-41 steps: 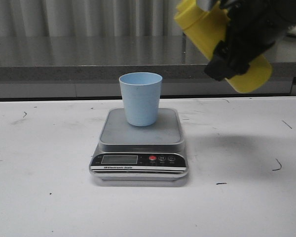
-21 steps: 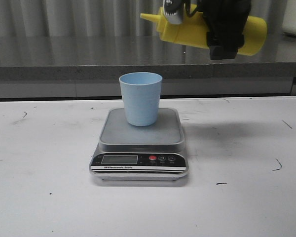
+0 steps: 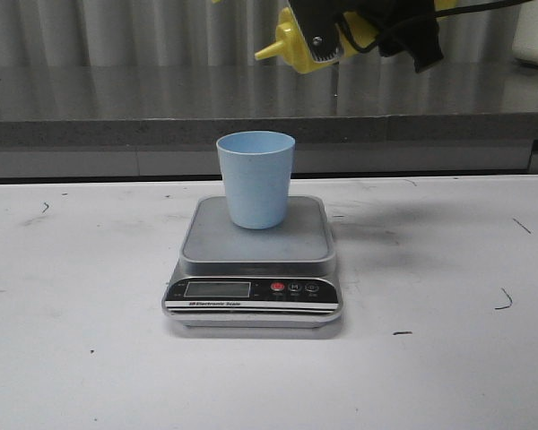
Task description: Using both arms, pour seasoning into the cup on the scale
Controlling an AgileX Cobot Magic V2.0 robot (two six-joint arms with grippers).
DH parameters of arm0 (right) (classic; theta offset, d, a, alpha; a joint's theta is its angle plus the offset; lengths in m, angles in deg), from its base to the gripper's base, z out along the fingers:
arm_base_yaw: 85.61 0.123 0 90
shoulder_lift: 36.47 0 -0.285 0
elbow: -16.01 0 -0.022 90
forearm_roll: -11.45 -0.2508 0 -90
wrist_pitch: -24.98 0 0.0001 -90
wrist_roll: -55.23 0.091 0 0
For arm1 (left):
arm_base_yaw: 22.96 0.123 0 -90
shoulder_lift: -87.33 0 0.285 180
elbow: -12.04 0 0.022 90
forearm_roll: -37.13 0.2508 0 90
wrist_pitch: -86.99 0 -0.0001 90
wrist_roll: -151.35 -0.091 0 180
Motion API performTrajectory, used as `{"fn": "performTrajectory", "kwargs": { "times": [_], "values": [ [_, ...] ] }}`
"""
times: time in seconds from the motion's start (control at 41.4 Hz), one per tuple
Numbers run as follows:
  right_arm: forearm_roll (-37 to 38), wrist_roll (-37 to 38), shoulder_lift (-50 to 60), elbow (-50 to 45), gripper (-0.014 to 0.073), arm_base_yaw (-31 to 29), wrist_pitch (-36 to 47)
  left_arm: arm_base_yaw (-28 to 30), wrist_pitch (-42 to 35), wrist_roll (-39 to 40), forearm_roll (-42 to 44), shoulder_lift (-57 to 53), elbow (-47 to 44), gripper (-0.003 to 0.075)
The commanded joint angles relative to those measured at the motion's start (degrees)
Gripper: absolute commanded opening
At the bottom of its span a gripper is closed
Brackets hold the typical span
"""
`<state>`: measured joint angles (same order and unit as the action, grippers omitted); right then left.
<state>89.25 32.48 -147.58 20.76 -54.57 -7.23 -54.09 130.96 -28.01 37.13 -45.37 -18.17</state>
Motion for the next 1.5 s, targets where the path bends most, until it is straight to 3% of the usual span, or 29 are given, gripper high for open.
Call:
{"fn": "performTrajectory", "kwargs": {
  "times": [0.0, 0.169, 0.628, 0.918, 1.184, 1.304, 1.473],
  "values": [
    [7.7, -0.2, 3.3, 2.4, 0.0309, 0.0, 1.1, -0.3, -4.2, -0.1, -0.3, 0.1, 1.5, 0.0386],
    [11.8, -0.2, 3.3, 2.4, 0.0309, 0.0, 2.7, -0.3, -4.2, -0.1, -0.3, 0.1, 1.5, 0.0386],
    [10.2, 2.8, 3.3, 2.4, 0.0309, 0.0, 2.3, -0.3, -4.2, -0.1, -0.3, 0.1, 1.5, 0.0386],
    [1.4, 30.7, 4.8, 2.3, 0.0309, -0.2, -5.3, -0.3, -4.2, -0.1, -0.3, 0.1, 1.5, 0.0386],
    [-4.6, 52.6, 10.6, -2.9, 0.0309, -3.3, -5.6, -0.3, -4.2, -0.1, -0.3, 0.1, 1.5, 0.0386],
    [-4.6, 61.2, 13.9, -9.9, 0.0309, -6.6, -0.8, -0.3, -4.2, -0.1, -0.3, 0.1, 1.5, 0.0386],
    [-4.6, 75.1, 16.1, -18.4, 0.0309, -13.7, 14.2, -0.3, -4.2, -0.1, -0.3, 0.1, 1.5, 0.0386]
  ]
}}
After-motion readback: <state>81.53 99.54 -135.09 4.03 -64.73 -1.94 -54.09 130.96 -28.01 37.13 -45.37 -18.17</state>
